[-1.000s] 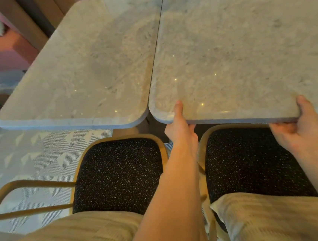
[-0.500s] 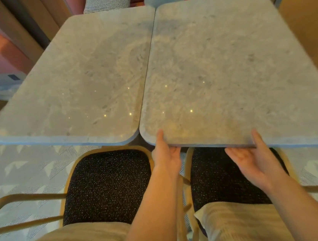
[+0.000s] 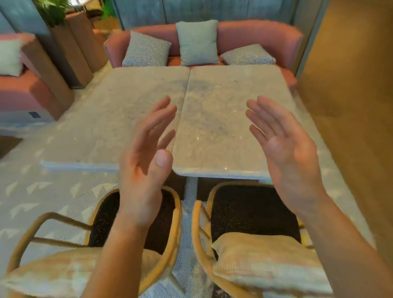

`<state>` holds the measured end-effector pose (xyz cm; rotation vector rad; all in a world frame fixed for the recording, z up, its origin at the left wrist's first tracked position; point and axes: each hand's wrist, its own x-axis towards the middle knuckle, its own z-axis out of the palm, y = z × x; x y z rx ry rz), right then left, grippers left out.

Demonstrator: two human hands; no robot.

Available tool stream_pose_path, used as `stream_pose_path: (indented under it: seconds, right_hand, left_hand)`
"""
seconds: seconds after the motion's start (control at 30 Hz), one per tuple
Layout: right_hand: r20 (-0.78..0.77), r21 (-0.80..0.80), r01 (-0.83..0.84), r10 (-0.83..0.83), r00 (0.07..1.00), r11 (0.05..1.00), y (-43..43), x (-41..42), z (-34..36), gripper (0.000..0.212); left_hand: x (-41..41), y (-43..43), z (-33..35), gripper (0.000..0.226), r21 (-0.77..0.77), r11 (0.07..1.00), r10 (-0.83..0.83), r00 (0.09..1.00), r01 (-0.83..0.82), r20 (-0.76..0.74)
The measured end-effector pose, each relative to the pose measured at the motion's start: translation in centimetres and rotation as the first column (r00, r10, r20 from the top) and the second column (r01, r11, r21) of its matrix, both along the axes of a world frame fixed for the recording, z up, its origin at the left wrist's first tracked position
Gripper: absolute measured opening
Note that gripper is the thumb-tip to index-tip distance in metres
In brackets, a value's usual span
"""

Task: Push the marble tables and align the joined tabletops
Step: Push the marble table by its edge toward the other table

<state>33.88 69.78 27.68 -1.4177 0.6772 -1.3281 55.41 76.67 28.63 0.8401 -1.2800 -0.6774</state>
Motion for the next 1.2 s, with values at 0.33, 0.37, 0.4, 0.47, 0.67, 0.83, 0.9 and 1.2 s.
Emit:
stream_pose_path:
  seconds: [0.33,0.37,0.4,0.47,0.67,0.83,0.9,1.2]
  right_hand:
    - [-0.098,-0.319,-0.302,0.285,0.953,0.899,10.7,10.6,9.5,0.094]
    - [-0.110,-0.324,-0.337,0.319,0.941,0.884,11.2,12.4,9.8,0.096]
    - [-0.118,-0.324,-0.374,0.355,0.927,0.869,11.6,14.5,10.0,0.099]
    - [-0.123,-0.333,-0.430,0.413,0.902,0.839,12.7,18.9,10.3,0.105]
    - [-0.106,-0.407,-0.527,0.534,0.839,0.746,17.3,34.7,10.9,0.105]
    - [-0.134,-0.424,-0.590,0.596,0.791,0.687,21.9,46.4,11.4,0.107]
    - [-0.131,-0.422,-0.606,0.616,0.777,0.674,22.7,50.3,11.5,0.105]
    - [-0.133,-0.403,-0.641,0.651,0.747,0.653,21.5,65.9,9.6,0.099]
  left_hand:
    - [8.7,14.4,8.8,0.065,-0.152,0.966,0.225,0.971,-0.210,0.083]
    - [10.0,15.4,9.1,0.065,-0.172,0.956,0.254,0.964,-0.238,0.080]
    - [11.5,16.5,9.3,0.064,-0.185,0.946,0.284,0.956,-0.267,0.075]
    - [14.9,19.0,9.3,0.065,-0.180,0.930,0.337,0.939,-0.322,0.062]
    - [28.5,26.8,9.3,0.068,-0.183,0.871,0.473,0.879,-0.456,0.061]
    - [38.9,32.1,9.7,0.066,-0.173,0.828,0.549,0.833,-0.533,0.061]
    - [42.5,33.2,9.9,0.066,-0.175,0.817,0.564,0.825,-0.549,0.046]
    - [56.7,32.4,8.5,0.067,-0.154,0.797,0.596,0.802,-0.584,0.039]
